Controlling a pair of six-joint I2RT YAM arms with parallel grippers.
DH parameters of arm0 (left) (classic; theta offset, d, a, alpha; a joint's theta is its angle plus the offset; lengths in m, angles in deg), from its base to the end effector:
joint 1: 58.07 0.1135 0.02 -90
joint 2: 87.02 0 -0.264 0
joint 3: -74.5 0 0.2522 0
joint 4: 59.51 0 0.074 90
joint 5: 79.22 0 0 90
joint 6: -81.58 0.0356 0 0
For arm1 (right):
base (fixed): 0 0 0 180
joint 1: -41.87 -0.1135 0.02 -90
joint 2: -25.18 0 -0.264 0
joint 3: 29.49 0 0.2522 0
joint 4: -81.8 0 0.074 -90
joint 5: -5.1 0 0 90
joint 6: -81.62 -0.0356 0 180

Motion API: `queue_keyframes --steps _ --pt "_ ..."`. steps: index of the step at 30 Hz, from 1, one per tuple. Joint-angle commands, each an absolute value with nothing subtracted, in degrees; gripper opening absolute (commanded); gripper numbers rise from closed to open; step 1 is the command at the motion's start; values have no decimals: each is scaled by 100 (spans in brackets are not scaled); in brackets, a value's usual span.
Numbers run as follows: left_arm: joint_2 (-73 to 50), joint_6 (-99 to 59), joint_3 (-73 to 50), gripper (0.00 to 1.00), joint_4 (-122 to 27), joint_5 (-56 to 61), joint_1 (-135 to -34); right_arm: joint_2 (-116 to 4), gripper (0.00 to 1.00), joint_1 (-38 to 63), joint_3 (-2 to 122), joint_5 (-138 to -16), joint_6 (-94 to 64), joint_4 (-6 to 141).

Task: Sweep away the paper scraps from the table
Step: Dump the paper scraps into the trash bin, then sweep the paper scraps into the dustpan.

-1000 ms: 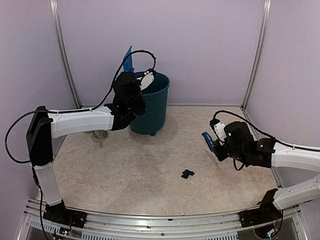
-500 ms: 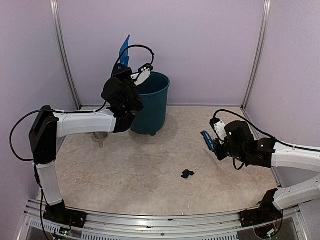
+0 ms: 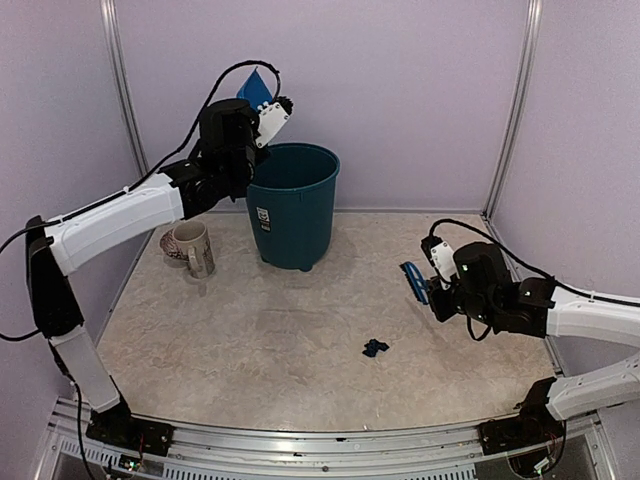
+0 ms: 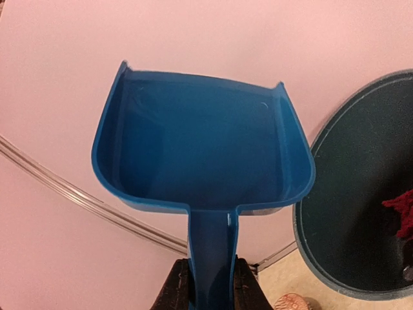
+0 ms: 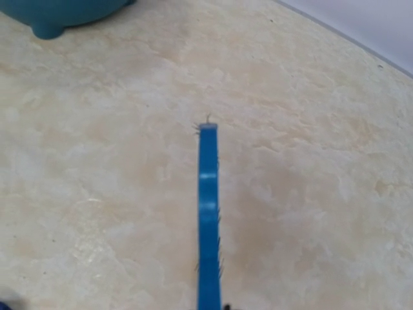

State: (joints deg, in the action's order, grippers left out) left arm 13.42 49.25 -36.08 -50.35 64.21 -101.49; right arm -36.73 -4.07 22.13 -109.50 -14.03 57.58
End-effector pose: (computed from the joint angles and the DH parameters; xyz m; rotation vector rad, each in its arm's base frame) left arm 0.3184 -0.2619 0.4192 0.6505 1.5007 0.9107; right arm 0.1716 0.1560 0.2411 -0.4969 2.0534 0.0684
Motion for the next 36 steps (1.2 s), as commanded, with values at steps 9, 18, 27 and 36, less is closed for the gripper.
queue_keyframes --steps 9,18,27,36 --pt "-545 958 -2873 0 -2527 2418 -9929 -3259 0 -340 2261 -10485 -1498 5536" --pt "-1146 -424 -2184 0 -1319 1278 -10287 -3536 0 -289 2767 -10732 -2165 4336" --pt "-1699 -1800 -858 0 -897 1506 -11457 -3556 0 -287 3076 -10623 -2434 3659" --pt "-1666 -2916 569 0 -1682 1193 -12399 -3663 0 -287 3274 -10066 -2667 3325"
